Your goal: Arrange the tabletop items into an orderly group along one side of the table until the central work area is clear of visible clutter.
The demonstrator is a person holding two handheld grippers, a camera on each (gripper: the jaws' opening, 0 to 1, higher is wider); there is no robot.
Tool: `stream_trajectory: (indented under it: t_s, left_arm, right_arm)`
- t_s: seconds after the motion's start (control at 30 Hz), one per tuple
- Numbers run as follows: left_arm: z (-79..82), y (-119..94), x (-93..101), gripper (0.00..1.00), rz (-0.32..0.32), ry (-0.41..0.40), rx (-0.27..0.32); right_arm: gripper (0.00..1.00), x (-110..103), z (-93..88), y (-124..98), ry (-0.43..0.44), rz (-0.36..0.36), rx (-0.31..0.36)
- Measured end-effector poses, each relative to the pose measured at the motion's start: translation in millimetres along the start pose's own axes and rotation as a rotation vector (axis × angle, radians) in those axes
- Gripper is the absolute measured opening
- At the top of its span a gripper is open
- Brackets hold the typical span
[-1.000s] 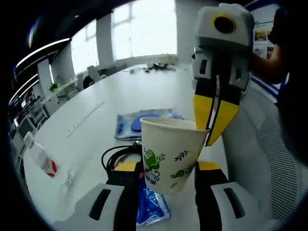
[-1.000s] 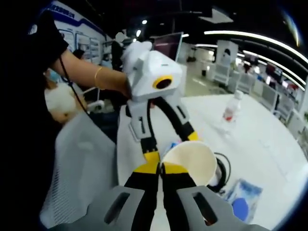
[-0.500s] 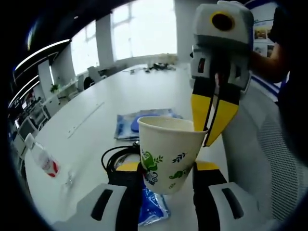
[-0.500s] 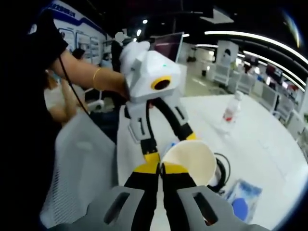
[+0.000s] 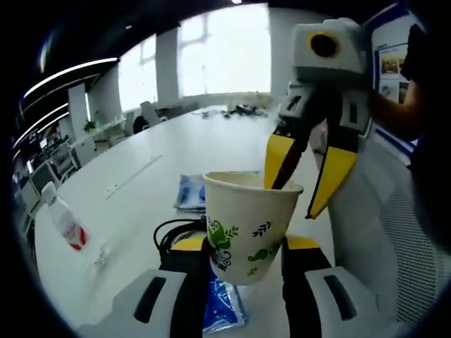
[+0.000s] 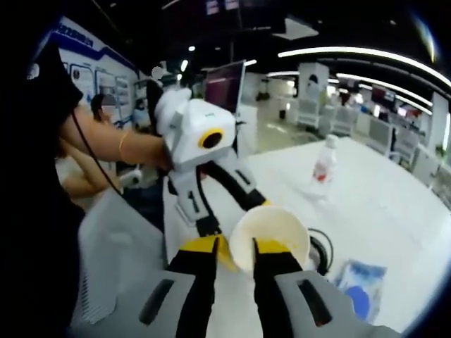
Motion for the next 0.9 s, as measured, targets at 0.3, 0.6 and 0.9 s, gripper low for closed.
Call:
stream_trajectory:
  t_s: [0.3, 0.6, 0.9]
  left_arm:
    - [-0.1, -1, -3.7, 0.37, 0.033, -0.036, 0.047]
    - [5.5, -2, -12.0, 0.37, 0.102, -0.062, 0.141]
    - [9.7, 1, -21.9, 0.37, 0.180, -0.099, 0.218]
  right_arm:
    - [0.48, 12, 1.6, -7, 0.092, -0.077, 0.084]
    - [0.75, 23, -1.7, -17, 0.176, -0.159, 0.153]
    - [0.84, 29, -7.1, -25, 0.231, -0.192, 0.189]
Point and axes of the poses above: the point that each gripper's makers call its tool centre point, and the gripper's own axes: y roughly forward along the fingers, x roughly to its right, z roughly out of its top, the point moved 7 cm from there along -y, roughly backward along the fingers, and after that the axes turned 1 degree about -x, right-handed, at the moved point
